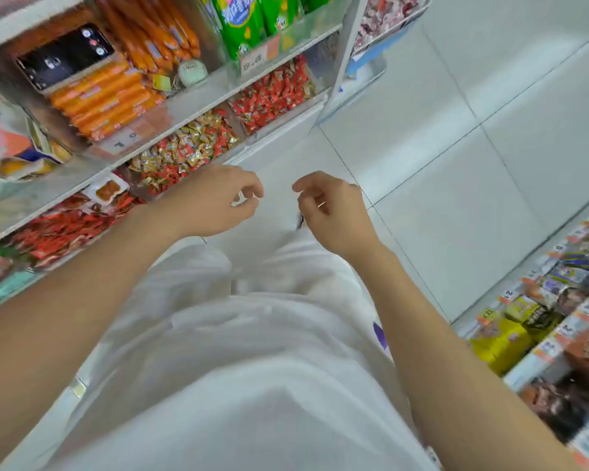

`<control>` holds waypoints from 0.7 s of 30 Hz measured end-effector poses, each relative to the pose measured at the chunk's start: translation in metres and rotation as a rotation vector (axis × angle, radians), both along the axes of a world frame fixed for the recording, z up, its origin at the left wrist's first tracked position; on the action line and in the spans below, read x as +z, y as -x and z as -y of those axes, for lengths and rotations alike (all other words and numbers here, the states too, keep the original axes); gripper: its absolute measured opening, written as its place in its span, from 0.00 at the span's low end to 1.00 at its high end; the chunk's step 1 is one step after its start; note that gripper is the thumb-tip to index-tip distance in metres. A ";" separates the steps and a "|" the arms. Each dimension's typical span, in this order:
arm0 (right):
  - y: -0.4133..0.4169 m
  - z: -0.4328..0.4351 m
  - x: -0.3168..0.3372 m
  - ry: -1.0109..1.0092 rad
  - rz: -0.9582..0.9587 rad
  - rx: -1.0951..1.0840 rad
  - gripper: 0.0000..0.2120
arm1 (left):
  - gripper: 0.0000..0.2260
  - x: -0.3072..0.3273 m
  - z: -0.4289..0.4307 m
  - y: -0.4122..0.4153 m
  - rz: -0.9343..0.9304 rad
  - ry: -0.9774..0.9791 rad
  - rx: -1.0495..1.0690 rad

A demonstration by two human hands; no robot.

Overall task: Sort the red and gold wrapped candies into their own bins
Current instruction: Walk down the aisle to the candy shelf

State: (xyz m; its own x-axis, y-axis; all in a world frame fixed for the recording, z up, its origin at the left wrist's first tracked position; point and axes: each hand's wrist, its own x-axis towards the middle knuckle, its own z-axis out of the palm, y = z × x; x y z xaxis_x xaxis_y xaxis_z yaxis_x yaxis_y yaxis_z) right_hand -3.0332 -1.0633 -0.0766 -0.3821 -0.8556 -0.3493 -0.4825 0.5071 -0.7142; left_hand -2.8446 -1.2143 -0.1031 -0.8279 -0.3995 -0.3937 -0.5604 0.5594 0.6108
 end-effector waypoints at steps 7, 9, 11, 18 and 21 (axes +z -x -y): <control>0.087 0.081 -0.099 -0.020 -0.050 0.241 0.12 | 0.06 -0.085 0.038 0.072 -0.082 0.029 0.400; 0.095 0.103 -0.139 0.013 -0.055 0.247 0.11 | 0.05 -0.120 0.046 0.082 -0.124 0.050 0.505; 0.099 0.128 -0.188 0.074 -0.081 0.241 0.11 | 0.04 -0.163 0.057 0.090 -0.161 0.081 0.569; 0.086 0.220 -0.347 0.615 -0.122 0.049 0.09 | 0.06 -0.320 0.088 0.105 -0.328 0.396 0.704; 0.079 0.244 -0.392 0.844 -0.146 0.082 0.09 | 0.06 -0.369 0.093 0.100 -0.495 0.575 0.777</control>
State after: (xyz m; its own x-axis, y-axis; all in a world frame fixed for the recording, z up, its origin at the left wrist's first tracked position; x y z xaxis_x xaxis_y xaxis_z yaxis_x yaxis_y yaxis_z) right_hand -3.1124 -1.3070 -0.4689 -0.2994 -0.8338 0.4638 -0.6111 -0.2058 -0.7643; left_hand -2.9446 -1.3072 -0.4723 -0.2845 -0.9010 0.3275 -0.6487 0.4324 0.6263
